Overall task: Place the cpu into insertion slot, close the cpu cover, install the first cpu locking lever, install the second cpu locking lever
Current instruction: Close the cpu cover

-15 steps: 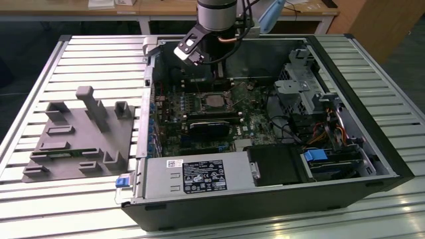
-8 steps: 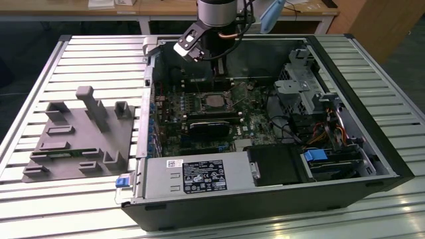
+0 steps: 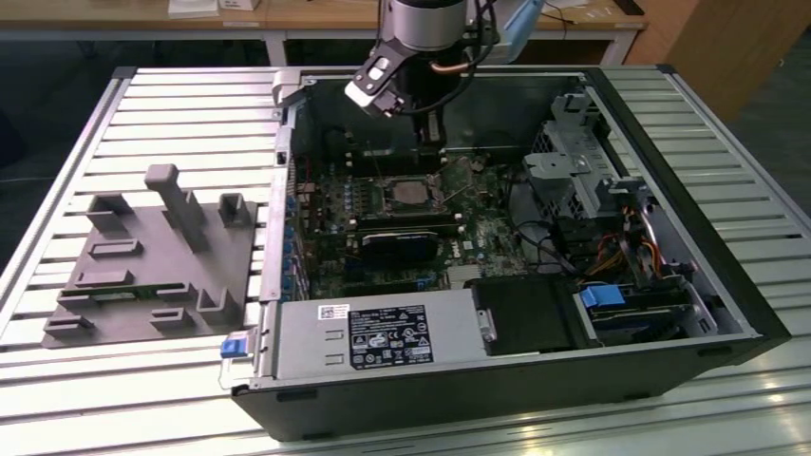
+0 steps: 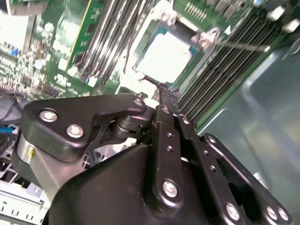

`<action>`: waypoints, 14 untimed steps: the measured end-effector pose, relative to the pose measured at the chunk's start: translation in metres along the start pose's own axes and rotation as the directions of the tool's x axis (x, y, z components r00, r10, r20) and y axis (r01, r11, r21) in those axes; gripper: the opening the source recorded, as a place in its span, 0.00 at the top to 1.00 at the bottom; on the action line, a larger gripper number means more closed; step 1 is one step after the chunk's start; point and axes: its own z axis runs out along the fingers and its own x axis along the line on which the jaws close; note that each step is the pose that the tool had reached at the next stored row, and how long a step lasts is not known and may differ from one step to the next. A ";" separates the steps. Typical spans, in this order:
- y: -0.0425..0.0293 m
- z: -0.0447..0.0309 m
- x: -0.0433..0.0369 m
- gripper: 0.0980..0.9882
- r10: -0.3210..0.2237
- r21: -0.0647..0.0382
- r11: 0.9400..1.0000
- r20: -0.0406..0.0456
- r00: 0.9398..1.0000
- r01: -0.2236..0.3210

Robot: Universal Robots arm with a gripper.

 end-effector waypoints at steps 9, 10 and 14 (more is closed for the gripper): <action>0.0361 0.0028 0.0001 1.00 0.000 0.000 1.000 0.000 1.000 0.000; 0.0406 0.0031 0.0001 1.00 0.000 0.000 1.000 0.000 1.000 0.000; 0.0573 0.0044 0.0002 1.00 0.000 0.000 1.000 0.000 1.000 0.000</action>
